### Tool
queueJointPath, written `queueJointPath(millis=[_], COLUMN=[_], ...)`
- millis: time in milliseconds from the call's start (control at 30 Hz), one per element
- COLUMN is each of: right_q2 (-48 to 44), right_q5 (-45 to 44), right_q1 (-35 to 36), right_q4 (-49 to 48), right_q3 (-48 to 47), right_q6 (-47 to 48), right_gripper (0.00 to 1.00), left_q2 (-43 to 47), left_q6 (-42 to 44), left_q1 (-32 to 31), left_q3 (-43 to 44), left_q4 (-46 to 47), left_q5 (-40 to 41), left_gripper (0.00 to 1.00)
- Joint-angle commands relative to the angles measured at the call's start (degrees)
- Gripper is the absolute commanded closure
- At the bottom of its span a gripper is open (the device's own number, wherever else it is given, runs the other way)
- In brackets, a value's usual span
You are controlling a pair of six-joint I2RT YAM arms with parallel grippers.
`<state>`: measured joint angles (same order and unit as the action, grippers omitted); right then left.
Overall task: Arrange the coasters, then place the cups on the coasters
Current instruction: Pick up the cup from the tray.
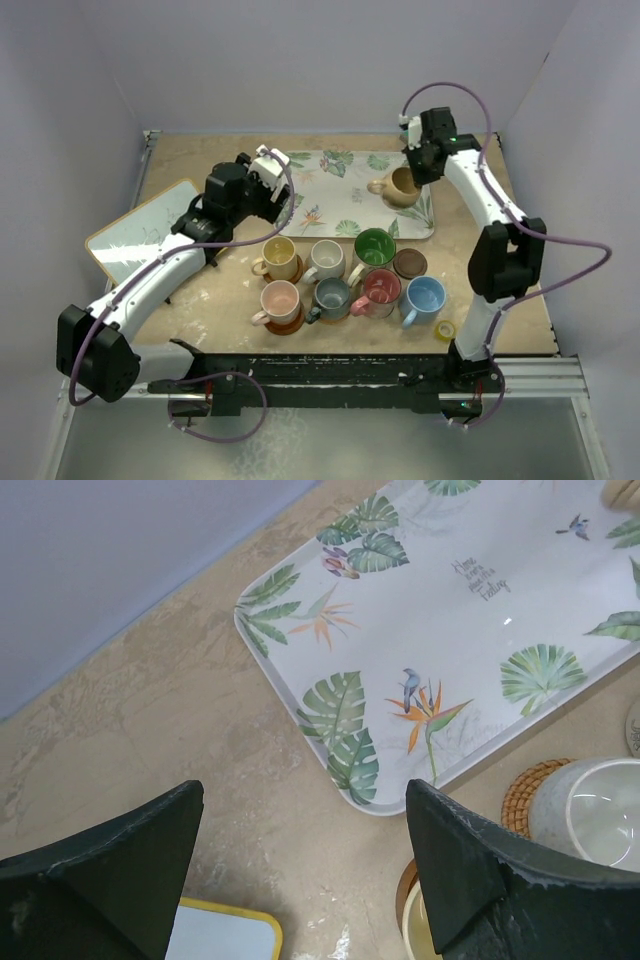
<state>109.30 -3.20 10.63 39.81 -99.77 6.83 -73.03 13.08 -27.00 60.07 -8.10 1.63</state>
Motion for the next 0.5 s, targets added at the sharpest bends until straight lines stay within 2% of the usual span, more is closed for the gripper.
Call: queueJointPath(millis=[0,133,467], right_q2=[-8.5,-12.6,-22.6], right_q5=[3.7,6.1,5.8], right_q1=[-4.4,-7.3,-7.6], right_q4=[-1.0,-0.5,-2.3], right_q3=[1.4,5.8,20.6], right_q6=[5.6,11.9,27.8], right_gripper=[1.00,1.00,1.00], left_q2=[2.8,3.2,3.6], left_q6=[0.4,0.4,0.5], left_q1=[0.5,0.5,0.7], left_q3=[-0.5,-0.7,-1.5], left_q4=[3.1,3.1,3.5], left_q5=[-0.8,-1.1,-2.1], left_gripper=[0.21,0.21,0.21])
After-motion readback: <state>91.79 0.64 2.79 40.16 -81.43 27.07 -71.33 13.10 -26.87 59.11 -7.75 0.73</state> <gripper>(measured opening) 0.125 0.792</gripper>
